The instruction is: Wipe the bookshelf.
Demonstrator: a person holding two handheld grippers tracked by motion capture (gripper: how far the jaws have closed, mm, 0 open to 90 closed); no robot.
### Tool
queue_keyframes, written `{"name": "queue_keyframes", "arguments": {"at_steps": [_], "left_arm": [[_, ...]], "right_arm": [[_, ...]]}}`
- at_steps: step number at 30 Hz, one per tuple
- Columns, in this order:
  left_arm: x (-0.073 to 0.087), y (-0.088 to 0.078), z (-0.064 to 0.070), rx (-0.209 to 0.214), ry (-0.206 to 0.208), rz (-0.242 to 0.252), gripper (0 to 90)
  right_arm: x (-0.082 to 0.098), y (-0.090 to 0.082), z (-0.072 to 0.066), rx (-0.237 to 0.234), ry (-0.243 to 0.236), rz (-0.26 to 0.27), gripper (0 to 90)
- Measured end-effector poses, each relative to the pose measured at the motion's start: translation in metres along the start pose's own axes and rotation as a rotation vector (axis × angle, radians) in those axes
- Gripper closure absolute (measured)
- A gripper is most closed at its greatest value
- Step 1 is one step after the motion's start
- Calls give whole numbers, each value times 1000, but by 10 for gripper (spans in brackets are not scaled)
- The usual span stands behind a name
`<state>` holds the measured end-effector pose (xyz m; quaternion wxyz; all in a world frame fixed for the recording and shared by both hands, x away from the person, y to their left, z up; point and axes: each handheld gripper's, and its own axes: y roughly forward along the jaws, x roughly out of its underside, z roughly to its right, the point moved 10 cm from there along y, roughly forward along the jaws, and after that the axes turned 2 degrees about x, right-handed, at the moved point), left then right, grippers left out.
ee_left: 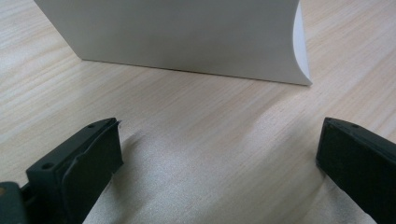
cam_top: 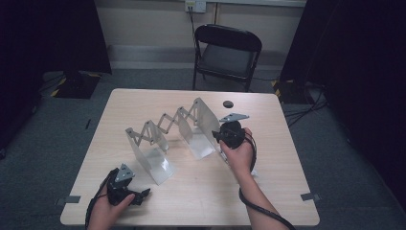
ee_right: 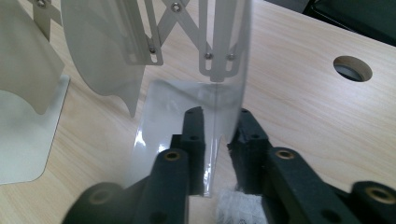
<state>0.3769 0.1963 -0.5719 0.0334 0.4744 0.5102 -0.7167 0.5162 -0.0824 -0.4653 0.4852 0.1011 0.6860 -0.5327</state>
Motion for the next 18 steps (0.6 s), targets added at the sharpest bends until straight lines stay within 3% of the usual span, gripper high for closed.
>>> {"name": "queue_keyframes", "arguments": {"at_steps": [6,18], "left_arm": [[0,0,0,1,0,0,0],[0,0,0,0,3,0,0]], "right_arm": [[-1,-2,0,7,15,3,877],[-1,-5,-6,29,1,-12,886]]}}
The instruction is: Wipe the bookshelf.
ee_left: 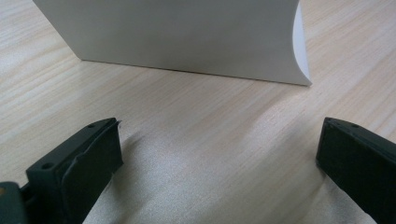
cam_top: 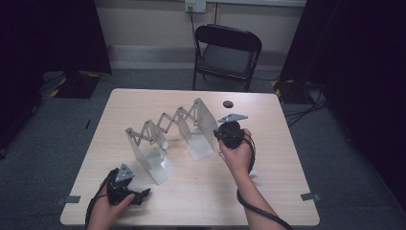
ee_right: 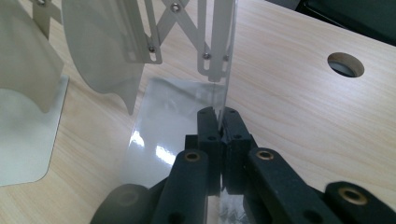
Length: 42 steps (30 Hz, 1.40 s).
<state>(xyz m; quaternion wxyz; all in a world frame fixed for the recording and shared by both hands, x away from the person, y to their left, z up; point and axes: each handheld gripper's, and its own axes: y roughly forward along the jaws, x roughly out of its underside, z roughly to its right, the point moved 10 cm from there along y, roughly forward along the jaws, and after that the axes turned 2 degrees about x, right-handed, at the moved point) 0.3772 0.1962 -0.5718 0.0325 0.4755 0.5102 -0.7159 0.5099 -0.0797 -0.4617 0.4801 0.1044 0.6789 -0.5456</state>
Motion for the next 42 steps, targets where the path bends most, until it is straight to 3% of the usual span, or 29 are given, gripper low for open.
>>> {"name": "queue_keyframes", "arguments": {"at_steps": [12,16,20,25,26,27,31,36,42], "left_arm": [[0,0,0,0,3,-2,0],[0,0,0,1,1,0,0],[0,0,0,1,1,0,0],[0,0,0,1,3,-1,0],[0,0,0,1,3,-1,0],[0,0,0,0,6,-4,0],[0,0,0,-2,2,-2,0],[-1,1,0,-2,-3,-1,0],[-1,2,1,-2,-5,0,0]], "right_arm": [[9,-9,-13,9,-32,24,857],[18,-9,-13,-4,-36,17,707],[28,-11,-12,-34,-38,19,631],[61,-21,3,-25,-52,-27,572],[61,-21,3,-25,-52,-27,572],[73,-26,9,-32,-28,-32,567],[94,-29,17,-19,-25,-62,567],[111,-33,22,3,-33,-93,560],[118,-40,28,29,-42,-109,560]]}}
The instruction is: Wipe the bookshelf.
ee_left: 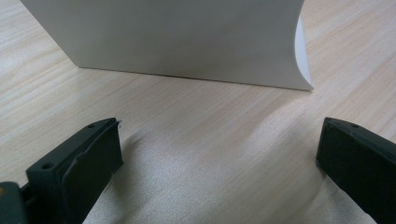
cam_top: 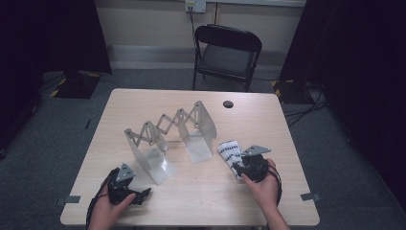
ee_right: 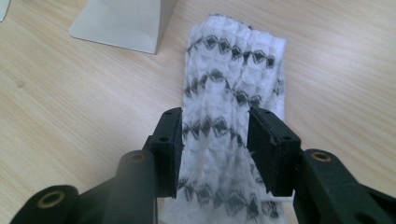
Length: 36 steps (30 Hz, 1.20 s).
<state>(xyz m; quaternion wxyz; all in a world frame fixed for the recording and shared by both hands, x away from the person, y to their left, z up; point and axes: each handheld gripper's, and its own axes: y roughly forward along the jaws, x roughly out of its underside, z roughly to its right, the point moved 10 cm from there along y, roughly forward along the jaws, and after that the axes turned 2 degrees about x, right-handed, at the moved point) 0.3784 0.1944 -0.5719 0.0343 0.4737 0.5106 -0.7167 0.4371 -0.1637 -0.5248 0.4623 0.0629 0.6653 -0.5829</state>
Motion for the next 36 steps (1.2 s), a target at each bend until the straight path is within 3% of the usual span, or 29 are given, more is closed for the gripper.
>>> {"name": "queue_keyframes", "arguments": {"at_steps": [5,11,17,25,36], "left_arm": [[0,0,0,0,6,-2,0],[-1,1,0,2,2,-1,0],[-3,3,1,1,1,1,0],[-3,3,0,1,2,-1,0],[-3,3,1,2,3,-1,0]], "right_arm": [[16,9,6,11,23,-42,582],[22,18,7,-4,96,-33,645],[16,24,8,16,138,-50,738],[4,36,12,26,169,-43,771],[-17,56,10,34,153,-47,759]]}}
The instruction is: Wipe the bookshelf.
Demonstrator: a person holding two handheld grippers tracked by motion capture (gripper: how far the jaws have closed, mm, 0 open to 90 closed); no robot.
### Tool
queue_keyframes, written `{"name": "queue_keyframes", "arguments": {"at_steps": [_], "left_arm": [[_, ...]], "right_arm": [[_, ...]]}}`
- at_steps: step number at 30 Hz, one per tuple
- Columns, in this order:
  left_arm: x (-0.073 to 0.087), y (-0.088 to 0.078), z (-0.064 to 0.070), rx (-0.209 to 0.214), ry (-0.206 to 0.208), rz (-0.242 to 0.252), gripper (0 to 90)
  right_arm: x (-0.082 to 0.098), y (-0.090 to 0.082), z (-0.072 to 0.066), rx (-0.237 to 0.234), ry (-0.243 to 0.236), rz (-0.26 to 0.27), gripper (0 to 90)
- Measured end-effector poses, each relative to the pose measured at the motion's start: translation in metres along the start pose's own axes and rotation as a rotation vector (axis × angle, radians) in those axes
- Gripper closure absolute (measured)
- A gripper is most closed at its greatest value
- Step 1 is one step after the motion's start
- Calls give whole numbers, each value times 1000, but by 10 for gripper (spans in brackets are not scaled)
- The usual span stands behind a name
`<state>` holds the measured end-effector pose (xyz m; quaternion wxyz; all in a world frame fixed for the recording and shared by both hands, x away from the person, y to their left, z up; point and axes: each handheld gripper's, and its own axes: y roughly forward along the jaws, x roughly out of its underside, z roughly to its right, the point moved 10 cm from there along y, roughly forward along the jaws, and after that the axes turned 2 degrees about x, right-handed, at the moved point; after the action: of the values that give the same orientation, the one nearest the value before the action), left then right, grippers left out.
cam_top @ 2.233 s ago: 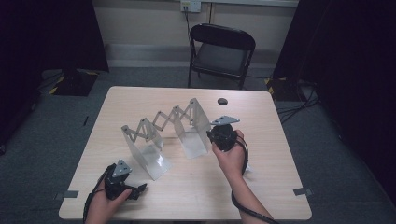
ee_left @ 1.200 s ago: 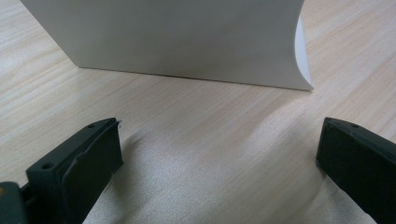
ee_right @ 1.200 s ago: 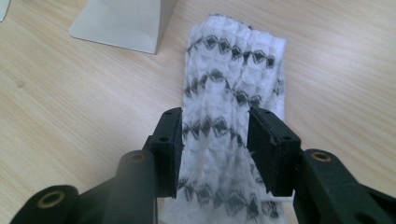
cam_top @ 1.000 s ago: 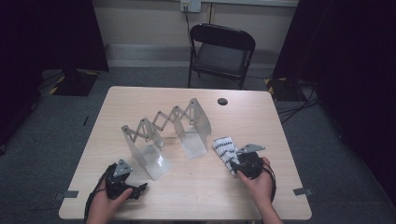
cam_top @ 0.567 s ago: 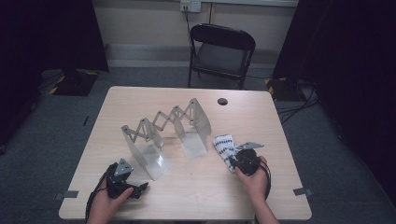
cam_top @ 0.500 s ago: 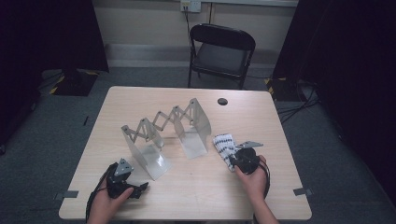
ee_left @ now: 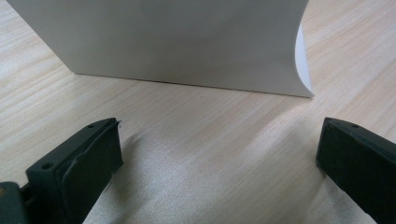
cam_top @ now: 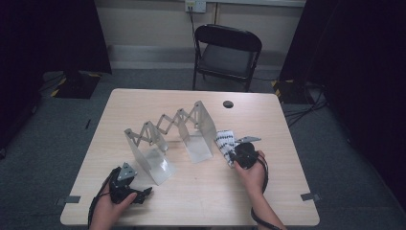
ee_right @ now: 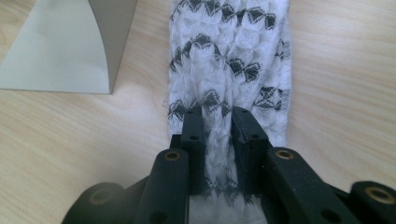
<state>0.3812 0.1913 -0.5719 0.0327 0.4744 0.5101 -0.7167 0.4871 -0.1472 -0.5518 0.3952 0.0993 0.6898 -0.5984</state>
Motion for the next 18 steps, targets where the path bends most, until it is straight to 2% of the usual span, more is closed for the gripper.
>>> {"name": "queue_keyframes", "arguments": {"at_steps": [9,12,14,18], "left_arm": [[0,0,0,2,2,0,0],[0,0,0,2,1,0,0],[0,0,0,2,1,0,0],[0,0,0,2,1,0,0]], "right_arm": [[-8,6,-9,-30,0,8,692],[-9,3,-8,-30,-5,9,637],[-12,-2,-6,-36,4,35,591],[-13,-13,-4,-44,-14,50,566]]}}
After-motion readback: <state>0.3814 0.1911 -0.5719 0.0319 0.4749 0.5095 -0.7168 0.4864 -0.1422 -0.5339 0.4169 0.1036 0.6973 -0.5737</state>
